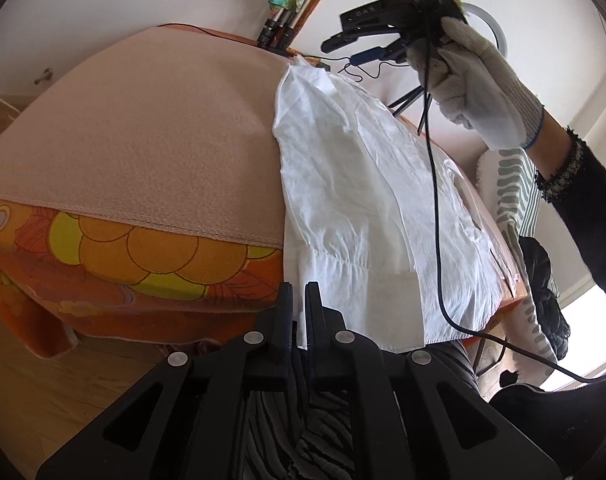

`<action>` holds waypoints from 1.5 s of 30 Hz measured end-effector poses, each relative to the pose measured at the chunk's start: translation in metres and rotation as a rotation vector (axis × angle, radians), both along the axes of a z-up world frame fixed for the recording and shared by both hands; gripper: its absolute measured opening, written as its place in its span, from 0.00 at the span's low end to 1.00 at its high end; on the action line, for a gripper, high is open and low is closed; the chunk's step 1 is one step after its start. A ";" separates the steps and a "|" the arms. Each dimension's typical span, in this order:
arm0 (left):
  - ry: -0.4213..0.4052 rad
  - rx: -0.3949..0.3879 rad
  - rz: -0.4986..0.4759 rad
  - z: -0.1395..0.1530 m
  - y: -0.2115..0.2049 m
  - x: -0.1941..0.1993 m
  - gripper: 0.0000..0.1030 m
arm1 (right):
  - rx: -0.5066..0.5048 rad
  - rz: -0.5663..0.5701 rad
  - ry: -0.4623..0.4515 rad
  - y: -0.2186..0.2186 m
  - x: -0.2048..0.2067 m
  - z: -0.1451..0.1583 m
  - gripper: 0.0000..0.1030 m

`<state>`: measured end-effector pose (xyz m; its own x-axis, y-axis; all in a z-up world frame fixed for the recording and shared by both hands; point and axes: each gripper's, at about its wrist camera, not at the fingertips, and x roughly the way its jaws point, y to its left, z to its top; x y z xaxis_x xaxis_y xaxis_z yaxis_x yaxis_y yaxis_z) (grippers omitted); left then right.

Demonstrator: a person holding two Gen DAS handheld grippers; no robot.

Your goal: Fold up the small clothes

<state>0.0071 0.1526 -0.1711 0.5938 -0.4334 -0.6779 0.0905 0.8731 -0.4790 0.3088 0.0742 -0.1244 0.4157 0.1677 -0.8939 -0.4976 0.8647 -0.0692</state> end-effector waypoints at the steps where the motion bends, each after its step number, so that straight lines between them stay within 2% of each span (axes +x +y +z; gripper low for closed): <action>1: -0.009 0.008 0.004 0.003 -0.001 -0.001 0.09 | 0.016 0.009 0.003 -0.011 -0.008 0.006 0.55; 4: -0.053 0.019 0.023 0.013 -0.003 -0.006 0.09 | 0.087 0.008 0.046 -0.045 -0.033 0.017 0.55; 6: -0.083 0.025 0.009 0.019 -0.010 -0.008 0.09 | 0.100 0.006 0.055 -0.062 -0.050 0.014 0.55; 12: -0.107 0.009 -0.120 0.019 -0.046 0.000 0.09 | 0.150 0.001 0.255 -0.089 -0.085 -0.035 0.55; 16: -0.072 -0.047 -0.143 0.008 -0.051 0.003 0.09 | 0.133 0.017 0.361 -0.086 -0.106 -0.063 0.55; 21: -0.082 -0.029 -0.153 0.009 -0.054 -0.001 0.09 | 0.107 0.048 0.447 -0.079 -0.125 -0.083 0.54; 22: -0.085 -0.026 -0.153 0.010 -0.054 -0.001 0.09 | 0.104 0.048 0.465 -0.078 -0.127 -0.087 0.52; 24: -0.091 -0.015 -0.152 0.011 -0.054 0.000 0.09 | 0.099 0.047 0.500 -0.077 -0.133 -0.097 0.36; 26: -0.093 -0.009 -0.152 0.011 -0.055 0.002 0.09 | 0.095 0.057 0.480 -0.075 -0.138 -0.097 0.32; 27: -0.094 -0.007 -0.152 0.011 -0.055 0.003 0.09 | 0.113 0.065 0.491 -0.073 -0.138 -0.096 0.17; 28: -0.095 -0.003 -0.154 0.011 -0.056 0.004 0.09 | 0.139 0.058 0.514 -0.073 -0.138 -0.097 0.10; 30: -0.104 0.007 -0.158 0.013 -0.059 0.008 0.09 | 0.218 0.043 0.534 -0.076 -0.138 -0.095 0.07; 33: -0.141 0.025 -0.173 0.021 -0.067 0.013 0.09 | 0.483 0.006 0.590 -0.090 -0.131 -0.083 0.06; 35: -0.156 0.036 -0.203 0.024 -0.077 0.016 0.09 | 0.551 -0.011 0.580 -0.098 -0.131 -0.080 0.06; 38: -0.143 0.054 -0.261 0.017 -0.094 0.022 0.09 | 0.518 -0.035 0.605 -0.106 -0.138 -0.091 0.06; 41: -0.105 0.073 -0.315 0.005 -0.108 0.025 0.09 | 0.440 -0.030 0.599 -0.112 -0.144 -0.098 0.06; 43: -0.088 0.083 -0.342 -0.001 -0.114 0.022 0.09 | 0.342 -0.001 0.551 -0.108 -0.143 -0.094 0.07; 45: -0.082 0.092 -0.354 -0.004 -0.117 0.020 0.09 | 0.293 0.016 0.464 -0.112 -0.140 -0.081 0.08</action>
